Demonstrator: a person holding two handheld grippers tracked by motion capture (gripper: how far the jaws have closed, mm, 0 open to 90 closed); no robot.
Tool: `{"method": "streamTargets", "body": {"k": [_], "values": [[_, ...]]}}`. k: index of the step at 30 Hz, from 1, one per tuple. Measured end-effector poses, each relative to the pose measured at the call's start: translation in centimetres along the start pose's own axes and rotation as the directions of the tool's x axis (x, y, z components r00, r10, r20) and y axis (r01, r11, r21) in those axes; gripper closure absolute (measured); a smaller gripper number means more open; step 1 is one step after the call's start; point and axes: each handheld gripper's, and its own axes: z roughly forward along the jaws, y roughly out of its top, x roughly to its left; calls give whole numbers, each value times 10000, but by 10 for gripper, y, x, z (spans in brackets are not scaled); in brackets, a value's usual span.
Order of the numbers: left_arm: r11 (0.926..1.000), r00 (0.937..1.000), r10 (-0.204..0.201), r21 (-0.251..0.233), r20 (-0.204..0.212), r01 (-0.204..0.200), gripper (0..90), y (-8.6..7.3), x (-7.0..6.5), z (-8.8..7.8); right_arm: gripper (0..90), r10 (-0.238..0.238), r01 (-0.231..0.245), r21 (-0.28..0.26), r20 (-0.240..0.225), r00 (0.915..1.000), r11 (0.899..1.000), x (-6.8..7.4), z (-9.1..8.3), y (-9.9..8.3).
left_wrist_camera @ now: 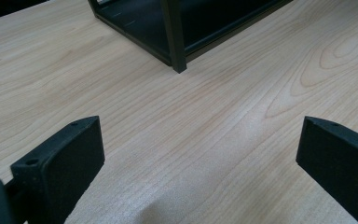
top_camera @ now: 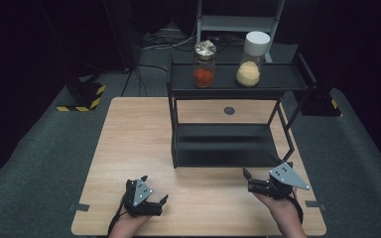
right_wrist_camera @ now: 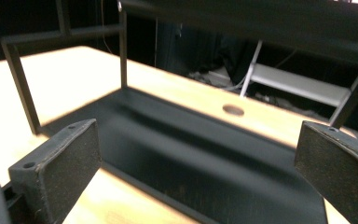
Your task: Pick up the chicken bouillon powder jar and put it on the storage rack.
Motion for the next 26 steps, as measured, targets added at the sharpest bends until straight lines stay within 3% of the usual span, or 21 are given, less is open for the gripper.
{"method": "streamTargets", "body": {"k": [13, 19, 26], "values": [[10000, 10000, 28, 6, -15, -28, 12, 0, -1, 0, 0, -87, 59, 1316, 205, 9998, 9913, 6, 0, -49], [10000, 10000, 37, 1, -17, -37, 11, 0, -1, 0, 0, -367, 318, 1814, 238, 9990, 9829, 5, 3, -50], [9999, 9999, 101, 3, -9, -101, 11, 0, -2, 0, 0, -729, 662, 1996, 265, 9970, 9776, 10, 5, -47]]}}
